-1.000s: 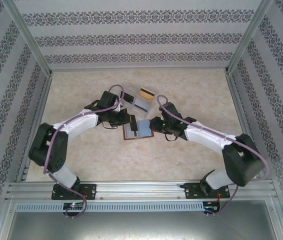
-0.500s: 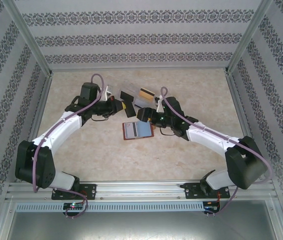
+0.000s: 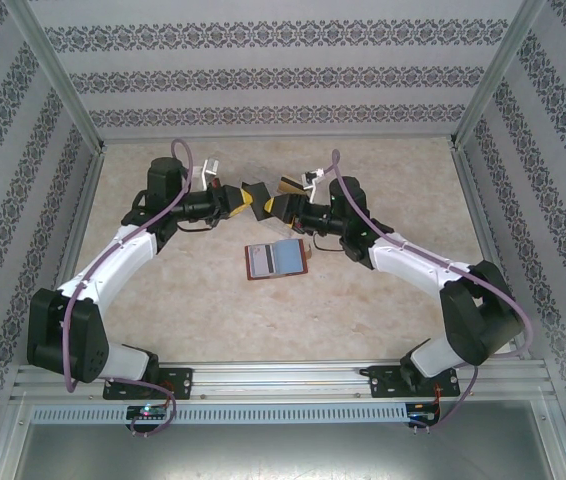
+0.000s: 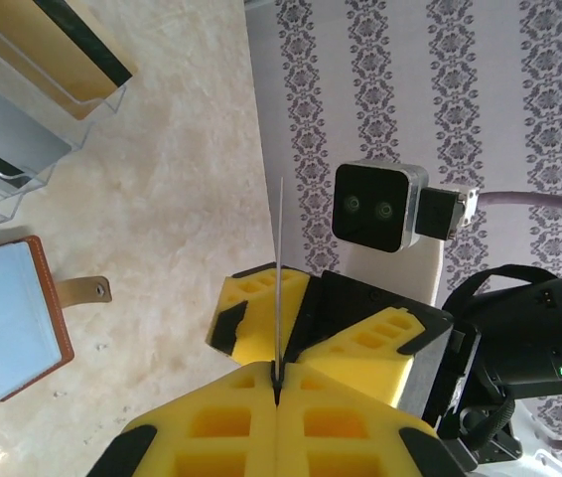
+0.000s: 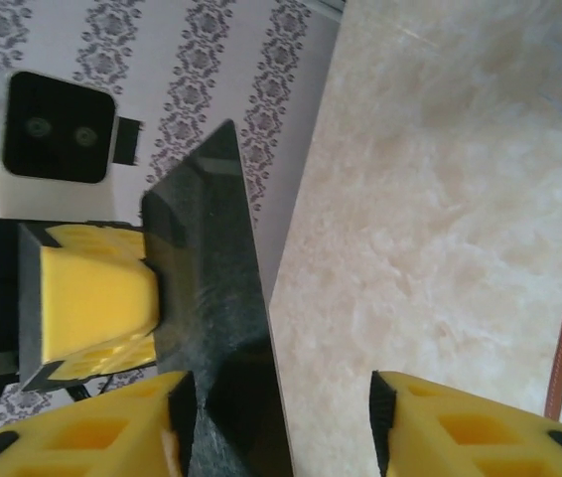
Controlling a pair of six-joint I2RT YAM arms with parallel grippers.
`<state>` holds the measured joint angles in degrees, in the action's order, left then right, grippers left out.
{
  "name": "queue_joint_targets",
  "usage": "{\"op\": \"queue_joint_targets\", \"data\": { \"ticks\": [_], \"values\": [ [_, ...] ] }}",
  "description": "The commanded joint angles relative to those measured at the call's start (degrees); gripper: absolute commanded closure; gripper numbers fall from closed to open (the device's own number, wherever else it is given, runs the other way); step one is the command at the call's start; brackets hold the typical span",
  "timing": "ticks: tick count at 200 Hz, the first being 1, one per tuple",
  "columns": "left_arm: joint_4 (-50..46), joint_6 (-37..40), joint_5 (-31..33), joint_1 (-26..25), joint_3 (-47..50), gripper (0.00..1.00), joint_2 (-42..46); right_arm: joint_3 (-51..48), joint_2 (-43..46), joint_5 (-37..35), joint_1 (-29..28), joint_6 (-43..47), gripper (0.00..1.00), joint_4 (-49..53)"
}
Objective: Take the credit cards out of the card holder
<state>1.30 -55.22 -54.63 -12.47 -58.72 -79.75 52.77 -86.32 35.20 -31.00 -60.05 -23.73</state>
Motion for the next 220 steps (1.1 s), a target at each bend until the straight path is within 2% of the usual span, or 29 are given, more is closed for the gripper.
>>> {"op": "queue_joint_targets", "data": {
  "ticks": [1,18,55,71,81,102,127,156,165,190,211,220],
  "values": [
    [4.6,-2.9,-2.0,1.1,1.1,1.00,0.5,1.3,0.2,2.1,0.5,-1.2,0.60,-4.0],
    [6.0,-4.1,-2.3,1.1,1.9,1.00,0.5,2.0,-0.5,2.4,0.5,-1.2,0.72,-2.8],
    [5.7,-4.2,-1.1,1.2,2.8,1.00,1.2,2.5,-1.5,3.7,0.3,-1.0,0.85,-2.6],
    [4.7,-4.0,-0.6,1.5,3.3,0.91,1.7,2.4,-1.4,3.1,0.4,0.1,0.94,-1.5],
    [3.2,-3.1,-0.2,1.8,3.6,0.82,2.2,2.3,-1.4,2.8,0.4,1.2,1.00,-0.9],
    [-4.0,1.2,1.8,2.7,4.0,0.56,3.8,2.5,-1.3,0.3,0.4,6.4,1.00,3.3],
    [-15.0,8.2,6.7,4.8,3.9,0.23,6.1,4.6,-0.8,-6.3,0.2,15.6,1.00,14.3],
    [-24.7,14.3,11.4,8.0,3.6,0.03,9.9,10.9,-3.1,-15.9,-0.9,28.5,1.00,27.7],
    [-28.1,16.3,13.5,8.6,2.6,0.00,10.9,12.6,-4.2,-18.2,-1.5,32.2,1.00,29.2],
    [-34.5,20.3,17.9,10.0,0.3,0.01,12.6,18.3,-8.3,-22.2,-3.2,43.0,1.00,30.8],
    [-36.6,22.1,19.3,10.9,0.3,0.01,12.4,25.7,-13.7,-20.1,-3.4,52.2,1.00,33.5],
    [-36.5,22.6,19.3,11.3,0.9,0.01,12.1,28.1,-15.7,-21.6,-3.8,55.9,1.00,34.2]
  ]
}}
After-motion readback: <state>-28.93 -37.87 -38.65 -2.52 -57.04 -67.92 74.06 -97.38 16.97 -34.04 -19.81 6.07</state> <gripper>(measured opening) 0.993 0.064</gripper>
